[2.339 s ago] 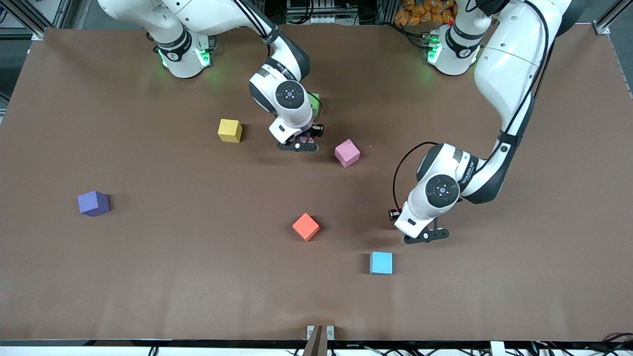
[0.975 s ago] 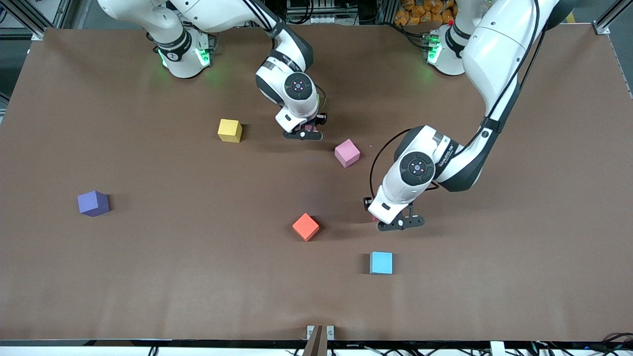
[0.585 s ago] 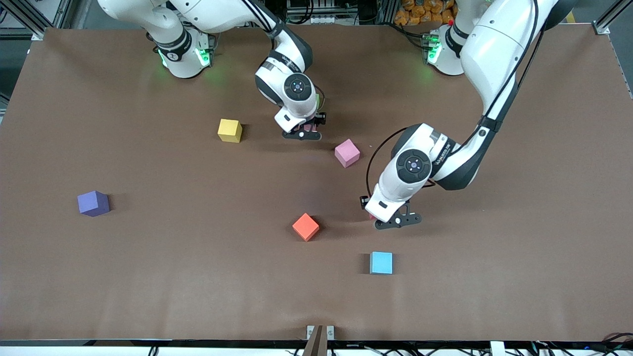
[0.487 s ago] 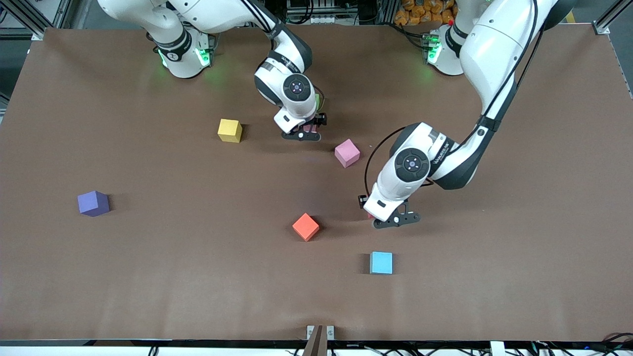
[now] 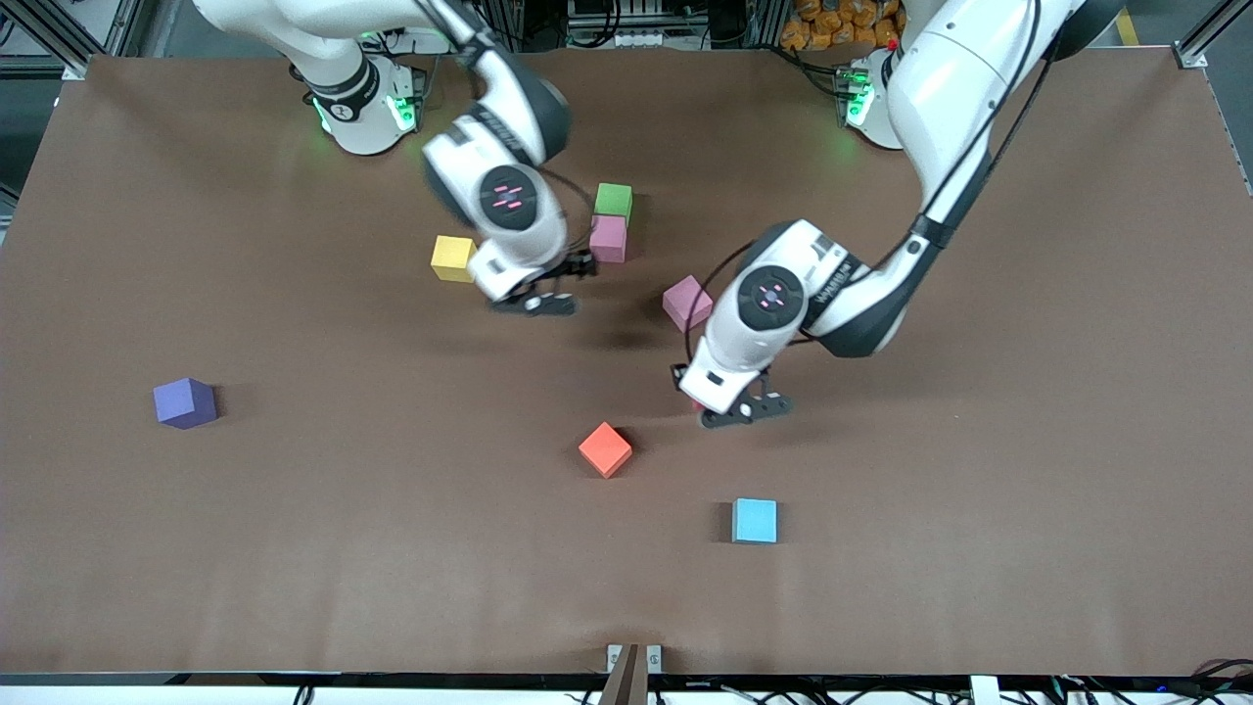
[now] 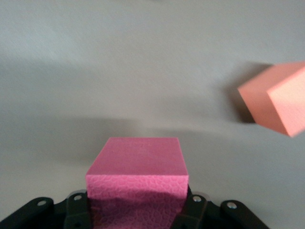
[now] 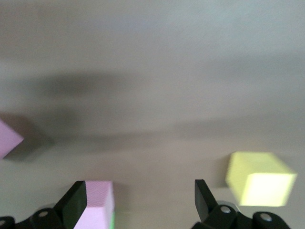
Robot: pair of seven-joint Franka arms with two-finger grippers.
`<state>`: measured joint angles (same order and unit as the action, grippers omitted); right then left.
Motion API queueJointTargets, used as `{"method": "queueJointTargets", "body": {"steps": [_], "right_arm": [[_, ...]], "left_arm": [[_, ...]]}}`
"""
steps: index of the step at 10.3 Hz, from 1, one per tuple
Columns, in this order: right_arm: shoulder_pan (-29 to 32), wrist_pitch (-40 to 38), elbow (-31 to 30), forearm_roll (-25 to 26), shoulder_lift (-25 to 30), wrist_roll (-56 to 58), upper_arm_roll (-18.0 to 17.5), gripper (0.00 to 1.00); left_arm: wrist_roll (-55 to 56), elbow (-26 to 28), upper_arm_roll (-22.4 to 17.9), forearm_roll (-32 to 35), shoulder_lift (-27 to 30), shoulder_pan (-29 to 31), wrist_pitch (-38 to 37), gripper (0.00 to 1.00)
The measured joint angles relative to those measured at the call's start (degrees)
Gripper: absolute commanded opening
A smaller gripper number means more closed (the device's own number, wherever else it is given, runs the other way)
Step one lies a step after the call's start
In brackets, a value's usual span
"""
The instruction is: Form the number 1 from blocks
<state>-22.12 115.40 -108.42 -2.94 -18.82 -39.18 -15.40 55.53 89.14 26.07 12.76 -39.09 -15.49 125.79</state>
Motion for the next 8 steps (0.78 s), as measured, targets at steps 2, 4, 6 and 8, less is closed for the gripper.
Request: {"method": "queueJointTargets", "body": {"steps": [2,4,6,8], "right_arm": [[3.5,-4.6,-0.3,1.8,1.5,5.1,3.1,1.0],[5.8,-6.1,-3.0,3.2,2.6,6.8,4.0,1.0],[6.8,-5.6,-8.0,3.3,4.2,10.0,4.6,1.0],[7.9,-0.5,-15.0,3.3,5.7,12.4,5.1,1.0]], "left_arm": [[6.2,0.1,0.4,0.0,0.0,-5.0,0.0,0.0],[10.4,0.4,0.3,0.0,-0.1,-11.3,-0.1,0.0],[10.9,0.9,0.0,0.5,-0.4,-15.8,-0.2,0.0],[10.3,1.3,-0.1,2.0,-1.9,-18.7,-0.3,0.0]]}}
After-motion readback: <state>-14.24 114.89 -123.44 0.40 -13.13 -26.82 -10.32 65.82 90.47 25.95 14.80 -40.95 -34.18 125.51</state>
